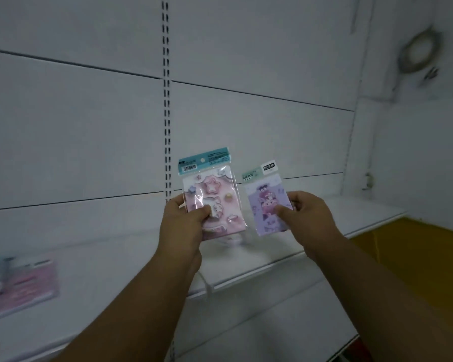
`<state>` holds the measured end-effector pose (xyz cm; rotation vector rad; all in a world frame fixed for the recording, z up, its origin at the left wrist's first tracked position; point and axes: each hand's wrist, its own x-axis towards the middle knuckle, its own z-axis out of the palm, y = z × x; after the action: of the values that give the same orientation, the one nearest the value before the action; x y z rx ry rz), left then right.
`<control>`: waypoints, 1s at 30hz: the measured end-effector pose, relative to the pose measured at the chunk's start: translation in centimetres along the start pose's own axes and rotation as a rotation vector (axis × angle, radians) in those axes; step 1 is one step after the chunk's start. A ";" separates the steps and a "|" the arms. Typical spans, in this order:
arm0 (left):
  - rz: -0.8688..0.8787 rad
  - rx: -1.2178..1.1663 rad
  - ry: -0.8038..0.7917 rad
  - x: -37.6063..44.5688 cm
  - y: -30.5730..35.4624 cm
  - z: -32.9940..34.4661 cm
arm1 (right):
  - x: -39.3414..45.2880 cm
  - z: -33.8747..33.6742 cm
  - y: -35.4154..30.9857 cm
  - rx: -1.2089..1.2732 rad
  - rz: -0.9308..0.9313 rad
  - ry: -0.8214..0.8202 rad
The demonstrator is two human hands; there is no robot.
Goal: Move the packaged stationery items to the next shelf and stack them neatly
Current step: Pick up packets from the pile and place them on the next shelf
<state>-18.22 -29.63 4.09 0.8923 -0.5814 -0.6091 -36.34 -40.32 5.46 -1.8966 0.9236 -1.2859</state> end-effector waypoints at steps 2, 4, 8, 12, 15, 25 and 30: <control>-0.029 -0.027 0.004 0.5 -2.4 4.1 | 2.3 -3.6 2.7 -0.038 0.035 0.015; -0.046 -0.033 0.013 1.4 -4.4 7.3 | 4.7 -6.2 5.2 -0.060 0.064 0.017; -0.082 0.010 0.028 3.8 -7.9 11.4 | 10.2 -8.4 10.2 -0.097 0.160 0.008; -0.064 0.020 0.027 7.3 -10.0 14.1 | 16.3 -8.1 14.3 -0.118 0.301 -0.049; -0.073 0.021 0.036 10.2 -10.9 15.5 | 20.1 -7.3 16.6 -0.169 0.355 -0.079; -0.120 0.124 0.086 15.1 -15.7 19.5 | 25.0 -4.4 21.8 -0.733 0.233 -0.351; -0.144 0.230 0.117 15.5 -18.3 22.5 | 27.1 -7.3 22.1 -0.658 0.071 -0.371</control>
<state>-27.35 -61.16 3.14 1.1858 -0.4902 -0.6224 -40.15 -75.67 2.43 -2.4534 1.2940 -0.5748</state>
